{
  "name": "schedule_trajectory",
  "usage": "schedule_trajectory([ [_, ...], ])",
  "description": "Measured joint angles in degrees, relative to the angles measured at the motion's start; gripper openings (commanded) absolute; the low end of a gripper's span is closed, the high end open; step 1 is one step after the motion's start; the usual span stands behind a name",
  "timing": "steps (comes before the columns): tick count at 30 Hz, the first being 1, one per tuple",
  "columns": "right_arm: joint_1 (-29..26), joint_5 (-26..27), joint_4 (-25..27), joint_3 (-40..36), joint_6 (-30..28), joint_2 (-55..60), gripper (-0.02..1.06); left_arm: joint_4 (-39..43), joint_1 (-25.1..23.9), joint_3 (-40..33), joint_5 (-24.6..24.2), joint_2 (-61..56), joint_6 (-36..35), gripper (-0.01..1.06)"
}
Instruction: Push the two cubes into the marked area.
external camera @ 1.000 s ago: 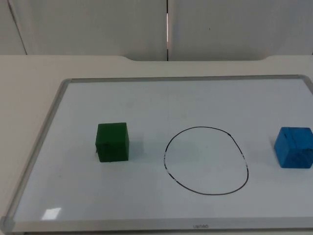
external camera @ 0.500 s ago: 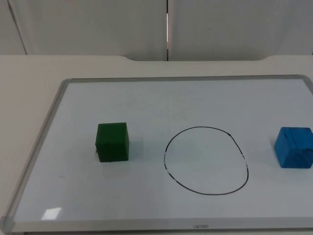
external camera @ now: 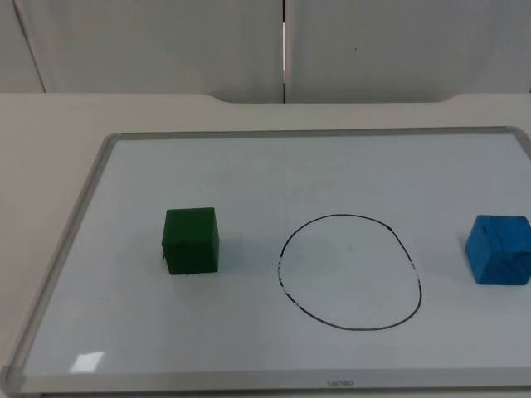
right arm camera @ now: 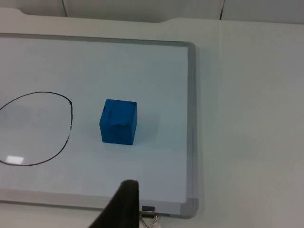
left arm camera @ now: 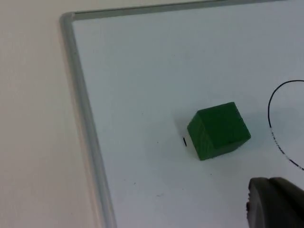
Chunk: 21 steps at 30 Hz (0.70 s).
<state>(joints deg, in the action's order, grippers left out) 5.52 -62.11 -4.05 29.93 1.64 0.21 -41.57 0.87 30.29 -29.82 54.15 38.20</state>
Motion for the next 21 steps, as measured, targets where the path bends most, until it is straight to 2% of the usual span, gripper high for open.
schedule_trajectory([
  [6, 0.00, 0.00, 0.00, 0.00, 0.00, 0.00, 1.05, -6.27, 0.00, 0.00, 2.70, 7.52, 4.65, 0.00],
  [10, 0.00, 0.00, 0.00, 0.00, 0.00, 0.00, 1.05, -14.87, 0.71, 0.10, 4.05, 13.92, 12.55, 0.00],
  [11, 0.00, 0.00, 0.00, 0.00, 0.00, 0.00, 1.05, -14.87, 0.71, 0.10, 4.05, 13.92, 12.55, 0.00],
  [15, 0.00, 0.00, 0.00, 0.00, 0.00, 0.00, 1.05, -25.18, 4.69, 0.10, 8.95, 21.01, 22.04, 0.00],
  [21, 0.00, 0.00, 0.00, 0.00, 0.00, 0.00, 1.05, -28.99, 7.61, 2.83, 12.76, 29.39, 25.06, 0.00],
])
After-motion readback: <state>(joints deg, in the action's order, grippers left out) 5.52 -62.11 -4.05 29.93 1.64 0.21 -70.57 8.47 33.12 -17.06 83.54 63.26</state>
